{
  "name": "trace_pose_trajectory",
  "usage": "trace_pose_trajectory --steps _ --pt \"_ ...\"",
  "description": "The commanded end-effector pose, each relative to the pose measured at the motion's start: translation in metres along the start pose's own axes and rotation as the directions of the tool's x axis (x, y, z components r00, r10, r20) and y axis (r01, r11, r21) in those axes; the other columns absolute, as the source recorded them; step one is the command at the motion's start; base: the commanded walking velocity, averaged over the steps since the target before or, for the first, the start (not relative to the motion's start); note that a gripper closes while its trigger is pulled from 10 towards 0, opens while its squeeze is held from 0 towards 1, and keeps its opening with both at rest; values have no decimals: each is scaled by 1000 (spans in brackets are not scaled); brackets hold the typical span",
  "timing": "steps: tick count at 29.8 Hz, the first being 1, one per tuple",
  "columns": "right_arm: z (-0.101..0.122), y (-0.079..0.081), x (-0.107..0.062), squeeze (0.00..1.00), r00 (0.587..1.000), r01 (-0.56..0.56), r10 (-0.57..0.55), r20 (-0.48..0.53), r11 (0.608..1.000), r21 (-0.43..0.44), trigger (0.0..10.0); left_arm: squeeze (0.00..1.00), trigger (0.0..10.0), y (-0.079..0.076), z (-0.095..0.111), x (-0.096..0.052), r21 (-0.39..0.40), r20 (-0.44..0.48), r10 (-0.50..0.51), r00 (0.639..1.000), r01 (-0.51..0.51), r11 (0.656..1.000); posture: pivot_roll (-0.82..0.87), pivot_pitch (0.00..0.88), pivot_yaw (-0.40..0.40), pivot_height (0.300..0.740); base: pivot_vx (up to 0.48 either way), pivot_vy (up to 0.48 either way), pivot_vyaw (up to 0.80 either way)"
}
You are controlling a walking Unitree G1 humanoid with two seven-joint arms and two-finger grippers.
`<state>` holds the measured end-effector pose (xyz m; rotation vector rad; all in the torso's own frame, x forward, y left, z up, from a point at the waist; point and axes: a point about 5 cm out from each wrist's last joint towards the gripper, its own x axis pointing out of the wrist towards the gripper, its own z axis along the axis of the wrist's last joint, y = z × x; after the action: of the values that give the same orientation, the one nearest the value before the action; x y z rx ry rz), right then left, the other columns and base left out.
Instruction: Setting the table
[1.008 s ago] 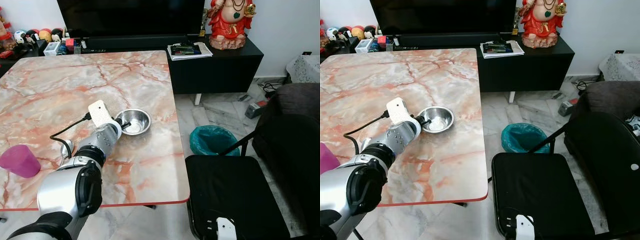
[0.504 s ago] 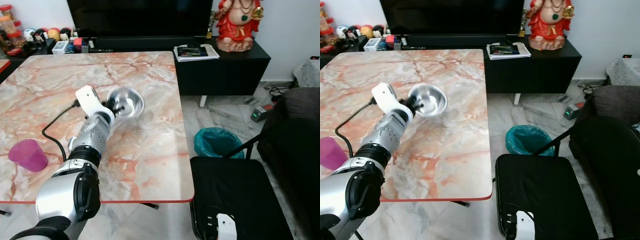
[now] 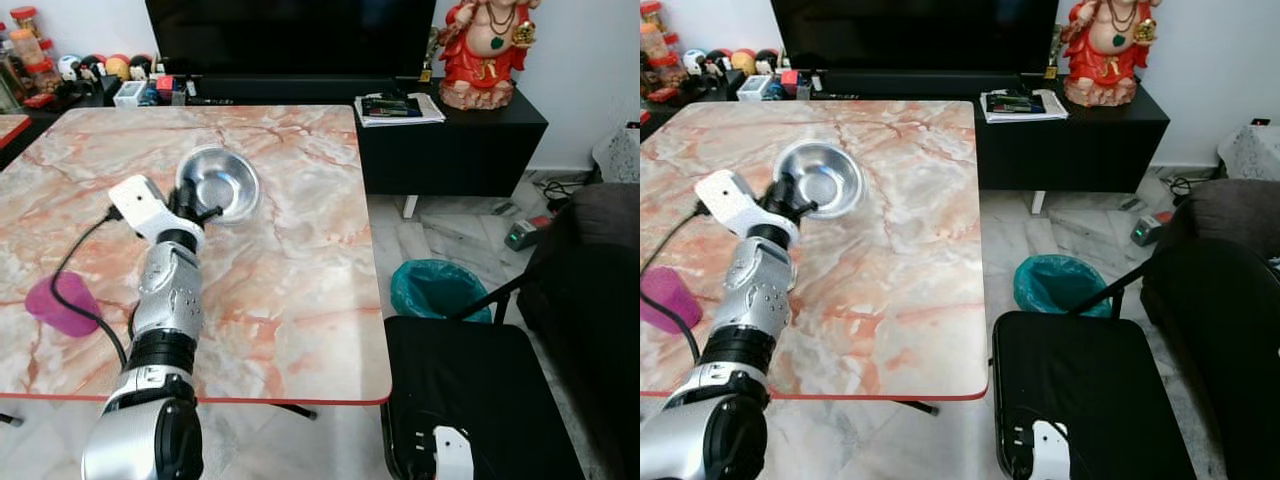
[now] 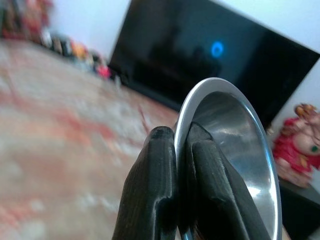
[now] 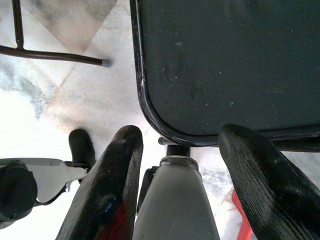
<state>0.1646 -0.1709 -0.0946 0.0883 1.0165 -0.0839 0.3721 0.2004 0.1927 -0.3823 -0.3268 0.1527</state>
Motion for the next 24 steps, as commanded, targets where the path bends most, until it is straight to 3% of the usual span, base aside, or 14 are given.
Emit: trace_pose_trajectory --steps 1,6,17,24 --pt "0 -1 0 0 1000 7 -7 -8 1000 -4 10000 0 10000 -5 13 0 48 64 -20 998 17 999 -25 0 -2 740 0 0 0" --pt "-1 -1 0 0 999 -4 3 -35 999 -47 10000 0 10000 -13 23 3 95 109 -51 993 40 995 -19 0 -4 740 0 0 0" --pt "-1 0 0 0 1000 -9 9 -30 1000 -19 10000 0 10000 -24 24 2 122 113 -70 991 56 991 -19 0 -3 740 0 0 0" --pt "-1 1 0 0 999 -18 17 -32 1000 -18 10000 0 10000 -24 25 1 135 107 -64 992 49 990 -10 0 -4 740 0 317 0"
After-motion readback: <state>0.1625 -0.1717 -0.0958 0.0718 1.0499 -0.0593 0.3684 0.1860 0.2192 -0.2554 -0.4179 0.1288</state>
